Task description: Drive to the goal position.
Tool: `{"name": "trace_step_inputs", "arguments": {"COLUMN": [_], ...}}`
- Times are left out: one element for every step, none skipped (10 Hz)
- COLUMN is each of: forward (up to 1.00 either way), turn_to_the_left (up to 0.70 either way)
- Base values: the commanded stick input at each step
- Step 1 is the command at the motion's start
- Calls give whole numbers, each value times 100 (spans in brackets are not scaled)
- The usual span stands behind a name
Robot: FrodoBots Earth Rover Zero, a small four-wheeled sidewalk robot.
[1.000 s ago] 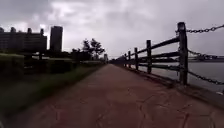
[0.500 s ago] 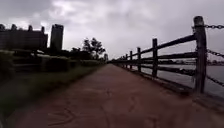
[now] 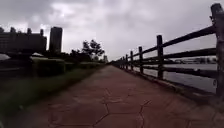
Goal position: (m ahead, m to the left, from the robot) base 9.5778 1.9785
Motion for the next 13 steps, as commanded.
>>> {"name": "trace_step_inputs", "arguments": {"forward": [100, 100, 100, 100, 100, 100, 100, 100, 100, 100, 100, 100, 100], "turn_to_the_left": [0, 0, 0, 0, 0, 4, 19, 33, 10, 0, 0, 0, 0]}}
